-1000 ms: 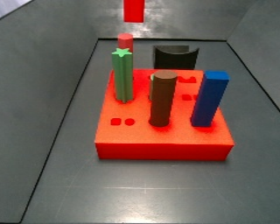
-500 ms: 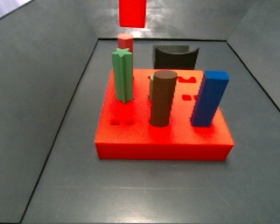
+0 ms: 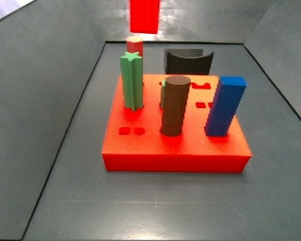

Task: Pick up the arch object. Move up. Move to above the board. Insert the arch object.
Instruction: Insert the arch object.

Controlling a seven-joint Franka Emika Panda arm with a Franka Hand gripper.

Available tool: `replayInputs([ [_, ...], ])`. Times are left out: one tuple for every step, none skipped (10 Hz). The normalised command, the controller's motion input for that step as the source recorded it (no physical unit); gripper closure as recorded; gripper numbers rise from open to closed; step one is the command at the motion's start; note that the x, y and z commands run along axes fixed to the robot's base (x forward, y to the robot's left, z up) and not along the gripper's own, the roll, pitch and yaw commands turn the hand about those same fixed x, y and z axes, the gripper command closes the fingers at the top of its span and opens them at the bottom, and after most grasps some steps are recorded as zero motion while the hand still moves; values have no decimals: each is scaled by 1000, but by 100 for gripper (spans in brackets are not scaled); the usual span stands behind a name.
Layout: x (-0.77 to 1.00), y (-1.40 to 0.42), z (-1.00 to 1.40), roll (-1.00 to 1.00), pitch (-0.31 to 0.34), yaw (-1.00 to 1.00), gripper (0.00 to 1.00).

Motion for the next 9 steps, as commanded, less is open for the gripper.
replayInputs([
  [1000,189,-34,20,14,29,100],
  [1000,160,-149,0,0,0,100],
  [1000,114,-180,9,0,0,100],
  [1000,0,-206,7,-53,-9,100],
  [1000,94,-354,3,0,0,100],
  [1000,297,-406,13,0,0,100],
  [1000,423,-400,23,19,14,100],
  [1000,420,-409,47,47,26,100],
  [1000,443,-560,14,51,111,100],
])
